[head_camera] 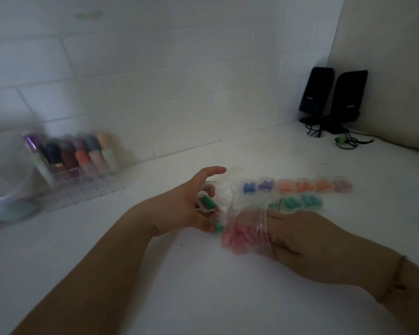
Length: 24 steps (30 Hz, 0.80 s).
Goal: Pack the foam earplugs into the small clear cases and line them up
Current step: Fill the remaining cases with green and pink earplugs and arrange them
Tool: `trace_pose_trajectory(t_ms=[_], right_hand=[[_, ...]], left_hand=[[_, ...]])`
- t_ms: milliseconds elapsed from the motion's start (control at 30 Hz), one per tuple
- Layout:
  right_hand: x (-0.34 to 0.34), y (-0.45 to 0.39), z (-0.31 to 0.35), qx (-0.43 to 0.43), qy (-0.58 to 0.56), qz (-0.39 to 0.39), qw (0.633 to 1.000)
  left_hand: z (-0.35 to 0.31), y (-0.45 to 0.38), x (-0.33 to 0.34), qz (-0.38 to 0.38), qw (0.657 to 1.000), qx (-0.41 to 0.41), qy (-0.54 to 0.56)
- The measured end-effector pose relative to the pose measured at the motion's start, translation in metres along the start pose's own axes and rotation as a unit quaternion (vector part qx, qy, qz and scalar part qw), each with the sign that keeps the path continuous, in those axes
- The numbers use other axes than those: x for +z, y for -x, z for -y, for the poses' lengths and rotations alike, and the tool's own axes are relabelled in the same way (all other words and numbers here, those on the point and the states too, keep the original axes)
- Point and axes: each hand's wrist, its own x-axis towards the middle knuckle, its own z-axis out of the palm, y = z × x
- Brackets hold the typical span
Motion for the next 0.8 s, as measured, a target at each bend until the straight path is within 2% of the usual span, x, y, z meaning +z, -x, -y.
trace_pose_trajectory(t_ms=[67, 200, 333, 467, 633, 800], right_hand=[[-0.023, -0.021, 0.007, 0.059, 0.014, -0.002, 0.998], [-0.016, -0.019, -0.002, 0.060, -0.008, -0.007, 0.998], [-0.006, -0.027, -0.010, 0.065, 0.042, -0.030, 0.997], [-0.006, -0.028, -0.007, 0.063, 0.049, -0.060, 0.995], [-0.003, -0.030, -0.005, 0.072, 0.077, -0.069, 0.992], [-0.006, -0.031, -0.004, 0.075, 0.062, -0.079, 0.992]], left_hand=[[0.000, -0.002, 0.004, -0.010, 1.000, 0.007, 0.001], [-0.001, -0.006, 0.010, -0.050, 0.992, 0.019, 0.111], [0.001, -0.011, 0.012, -0.071, 0.957, -0.006, 0.282], [0.000, -0.014, 0.018, -0.077, 0.924, -0.029, 0.374], [0.000, -0.016, 0.024, -0.079, 0.909, -0.027, 0.408], [-0.004, -0.012, 0.022, -0.061, 0.929, -0.033, 0.364]])
